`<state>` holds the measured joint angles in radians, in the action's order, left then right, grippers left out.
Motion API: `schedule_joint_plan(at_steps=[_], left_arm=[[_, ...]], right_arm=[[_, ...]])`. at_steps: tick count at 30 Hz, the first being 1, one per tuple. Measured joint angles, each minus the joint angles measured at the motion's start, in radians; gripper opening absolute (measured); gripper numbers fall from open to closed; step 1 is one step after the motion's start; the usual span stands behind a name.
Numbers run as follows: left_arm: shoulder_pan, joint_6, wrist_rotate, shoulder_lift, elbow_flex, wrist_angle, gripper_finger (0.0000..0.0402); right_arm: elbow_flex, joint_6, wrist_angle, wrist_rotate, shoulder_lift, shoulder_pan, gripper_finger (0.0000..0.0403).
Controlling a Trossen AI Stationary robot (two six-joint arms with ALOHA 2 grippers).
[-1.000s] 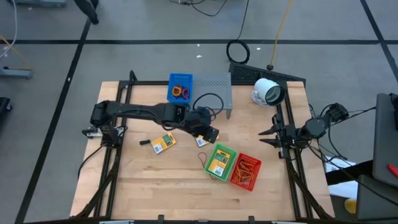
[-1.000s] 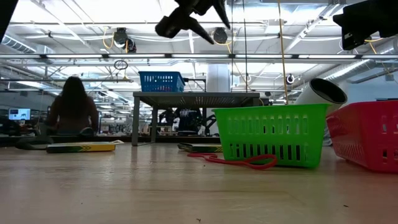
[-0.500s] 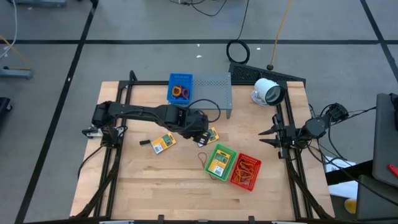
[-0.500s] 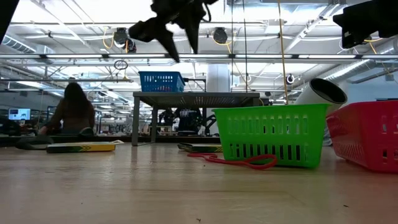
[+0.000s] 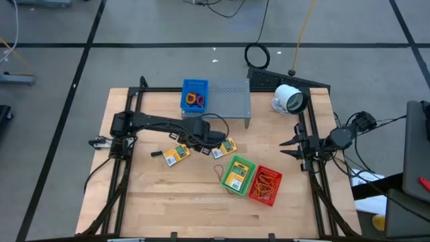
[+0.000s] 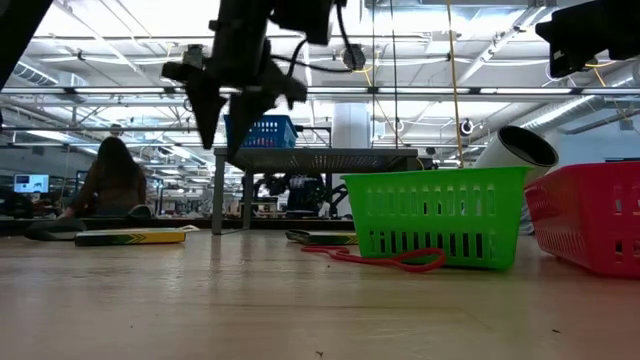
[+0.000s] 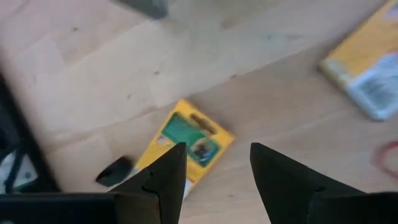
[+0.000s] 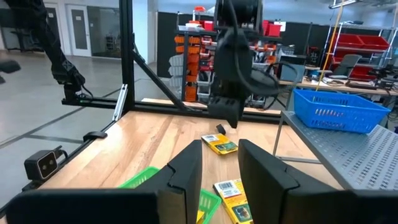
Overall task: Pick & Place Office Desk Supplies
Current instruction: Put the crayon box into the green bin
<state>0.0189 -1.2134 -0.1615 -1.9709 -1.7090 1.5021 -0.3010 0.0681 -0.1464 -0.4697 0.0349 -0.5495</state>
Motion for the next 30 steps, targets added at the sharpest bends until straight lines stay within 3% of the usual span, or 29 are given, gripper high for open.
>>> schedule_joint_plan(at_steps=[5,12,21,30], left_arm=[[0.000,0.018,0.041,0.013,0.114,-0.058,0.0186],[-0.020,0.053,0.084,0.122,0.336,-0.269,0.0186],[-0.068,0.084,0.129,0.223,0.561,-0.400,0.0186],[-0.080,0.047,0.057,0.259,0.680,-0.461,0.0186]], right_arm=[[0.000,0.000,-0.001,0.000,0.000,0.000,0.0094],[0.000,0.000,-0.001,0.000,0.000,0.000,0.0094],[0.000,0.000,-0.001,0.000,0.000,0.000,0.0095],[0.000,0.000,-0.001,0.000,0.000,0.000,0.0095]])
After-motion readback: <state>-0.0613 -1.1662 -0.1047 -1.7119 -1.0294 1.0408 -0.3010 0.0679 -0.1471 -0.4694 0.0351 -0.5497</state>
